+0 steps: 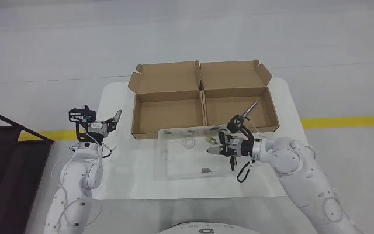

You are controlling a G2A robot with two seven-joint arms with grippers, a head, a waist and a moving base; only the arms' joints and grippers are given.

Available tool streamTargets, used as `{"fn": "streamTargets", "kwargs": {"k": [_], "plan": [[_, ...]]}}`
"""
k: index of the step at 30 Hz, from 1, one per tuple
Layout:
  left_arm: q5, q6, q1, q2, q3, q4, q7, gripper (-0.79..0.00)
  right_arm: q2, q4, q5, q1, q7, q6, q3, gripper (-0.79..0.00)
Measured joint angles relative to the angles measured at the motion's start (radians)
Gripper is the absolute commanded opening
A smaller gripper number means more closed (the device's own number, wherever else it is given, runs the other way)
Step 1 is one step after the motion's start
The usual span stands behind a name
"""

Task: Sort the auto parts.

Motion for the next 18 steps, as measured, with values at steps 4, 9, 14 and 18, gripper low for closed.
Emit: {"fn": "streamTargets", "kwargs": {"k": [4,9,14,18], "plan": [[0.0,0.0,0.0,0.0,0.0,0.0,0.0,0.0,-0.003,0.038,-0.026,0.033,-0.005,0.033,-0.032,-0.092],[0.0,0.0,0.0,0.0,0.0,0.0,0.0,0.0,-0.004,0.069,-0.038,0.066,0.011,0.058,-0.063,-0.123],[0.0,0.0,0.0,0.0,0.0,0.0,0.0,0.0,-0.009,0.096,-0.057,0.104,0.008,0.083,-0.101,-0.166],[0.0,0.0,0.0,0.0,0.0,0.0,0.0,0.0,-0.013,0.117,-0.084,0.129,-0.004,0.103,-0.132,-0.219]]}}
